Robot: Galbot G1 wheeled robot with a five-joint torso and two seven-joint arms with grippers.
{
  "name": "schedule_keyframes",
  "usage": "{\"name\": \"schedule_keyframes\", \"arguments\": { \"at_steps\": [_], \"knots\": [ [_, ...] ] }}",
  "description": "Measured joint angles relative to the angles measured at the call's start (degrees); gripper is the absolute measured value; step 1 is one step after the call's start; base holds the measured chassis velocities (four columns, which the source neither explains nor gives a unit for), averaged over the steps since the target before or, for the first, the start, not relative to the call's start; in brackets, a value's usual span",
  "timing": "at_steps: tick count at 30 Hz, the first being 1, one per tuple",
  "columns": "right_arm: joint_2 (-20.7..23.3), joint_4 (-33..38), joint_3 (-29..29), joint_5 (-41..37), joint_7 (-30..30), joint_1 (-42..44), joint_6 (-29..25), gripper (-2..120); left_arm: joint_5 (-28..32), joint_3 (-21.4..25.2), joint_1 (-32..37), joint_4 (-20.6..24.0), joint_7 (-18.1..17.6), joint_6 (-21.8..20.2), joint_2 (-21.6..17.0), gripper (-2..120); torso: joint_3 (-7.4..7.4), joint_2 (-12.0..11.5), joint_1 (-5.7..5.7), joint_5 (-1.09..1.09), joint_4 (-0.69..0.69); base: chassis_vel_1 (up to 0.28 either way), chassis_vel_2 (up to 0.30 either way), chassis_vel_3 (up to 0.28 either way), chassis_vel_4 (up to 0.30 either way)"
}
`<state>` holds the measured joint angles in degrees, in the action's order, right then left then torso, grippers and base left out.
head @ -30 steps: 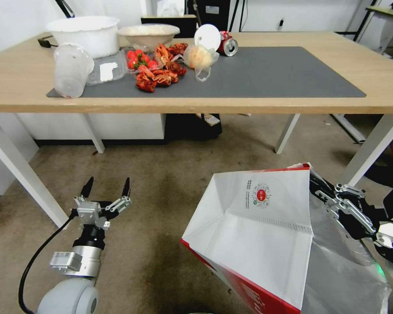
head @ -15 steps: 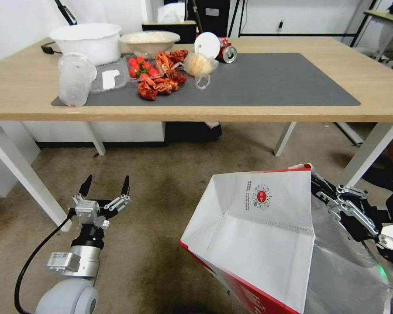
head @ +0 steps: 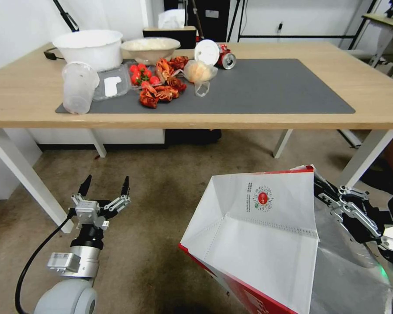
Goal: Pick up the food delivery bag from the floor and place it on the table.
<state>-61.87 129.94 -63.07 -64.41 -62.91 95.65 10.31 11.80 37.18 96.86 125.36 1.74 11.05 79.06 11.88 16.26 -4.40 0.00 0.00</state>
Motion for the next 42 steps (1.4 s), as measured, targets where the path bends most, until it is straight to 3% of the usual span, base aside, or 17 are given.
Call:
{"name": "schedule_keyframes", "arguments": {
  "at_steps": [42],
  "knots": [
    [-1.17, 1.93, -0.5, 0.23, -0.73, 0.71, -0.37, 0, -0.99, 0.95, 1.06, 1.67, -0.25, -0.52, -0.48, 100, 6.41, 9.49, -3.11, 0.0, 0.0, 0.0, 0.0, 0.0, 0.0]
  ]
}}
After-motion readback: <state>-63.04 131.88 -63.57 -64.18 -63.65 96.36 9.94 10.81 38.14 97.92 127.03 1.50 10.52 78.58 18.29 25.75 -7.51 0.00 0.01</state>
